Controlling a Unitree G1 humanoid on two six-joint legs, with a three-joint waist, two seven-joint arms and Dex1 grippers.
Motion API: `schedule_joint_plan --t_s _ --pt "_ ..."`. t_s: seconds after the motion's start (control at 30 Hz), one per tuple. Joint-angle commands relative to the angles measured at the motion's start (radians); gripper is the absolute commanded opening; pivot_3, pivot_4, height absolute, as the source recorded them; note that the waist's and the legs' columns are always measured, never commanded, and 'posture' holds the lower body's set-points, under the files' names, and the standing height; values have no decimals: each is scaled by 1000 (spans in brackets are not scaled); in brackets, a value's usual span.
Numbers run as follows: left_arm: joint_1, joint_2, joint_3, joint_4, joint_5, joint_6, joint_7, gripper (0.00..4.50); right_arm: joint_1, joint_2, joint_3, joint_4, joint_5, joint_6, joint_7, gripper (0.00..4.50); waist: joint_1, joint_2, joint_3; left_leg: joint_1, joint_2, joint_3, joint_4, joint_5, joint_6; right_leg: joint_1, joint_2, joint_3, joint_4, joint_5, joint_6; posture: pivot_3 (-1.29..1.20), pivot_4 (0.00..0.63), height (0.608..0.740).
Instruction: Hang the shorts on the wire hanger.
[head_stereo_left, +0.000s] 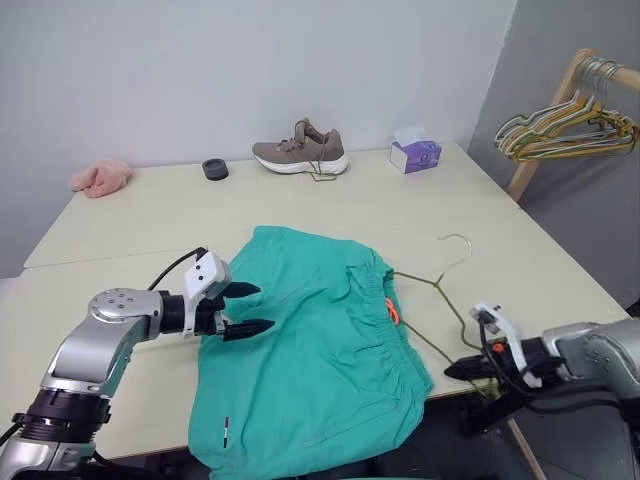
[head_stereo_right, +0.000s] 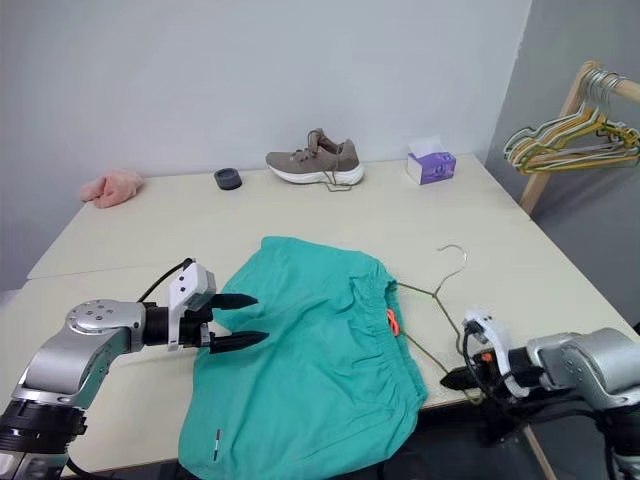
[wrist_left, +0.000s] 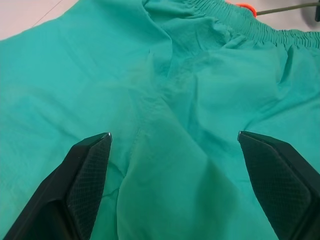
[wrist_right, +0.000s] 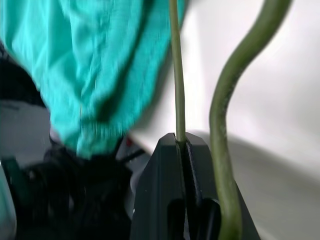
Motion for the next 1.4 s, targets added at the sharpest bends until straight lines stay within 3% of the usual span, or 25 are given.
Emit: schedule_joint_plan --t_s 0.03,0.27,0.57,1.0,1.4 --pt "-11 -3 30 -20 -5 -19 16 4275 -40 32 -30 2 11 53 -52 0 2 0 0 0 0 0 0 0 0 0 0 0 0 0 0 -208 0 740" --pt "-19 -30 61 -13 -21 5 74 4275 -98 85 -61 -44 14 22 -103 0 5 0 0 -1 0 -1 0 0 0 -1 0 0 0 0 0 -207 0 740" --pt "-145 -59 65 59 4 -49 122 4399 -138 -25 108 -151 -142 -256 -81 0 3 0 0 -1 0 -1 0 0 0 -1 0 -1 0 0 0 -220 0 740" --pt "-334 -35 -43 61 49 -155 -64 4399 -190 -128 316 -209 -465 -629 -19 0 -6 0 0 -1 0 -1 0 0 0 -2 0 -1 0 0 0 -236 0 740" --pt "-293 -40 -139 106 147 -285 -152 4399 -208 -106 309 -265 -556 -714 30 0 -7 0 0 -1 0 -1 0 0 0 -2 0 -1 0 0 0 -253 0 740"
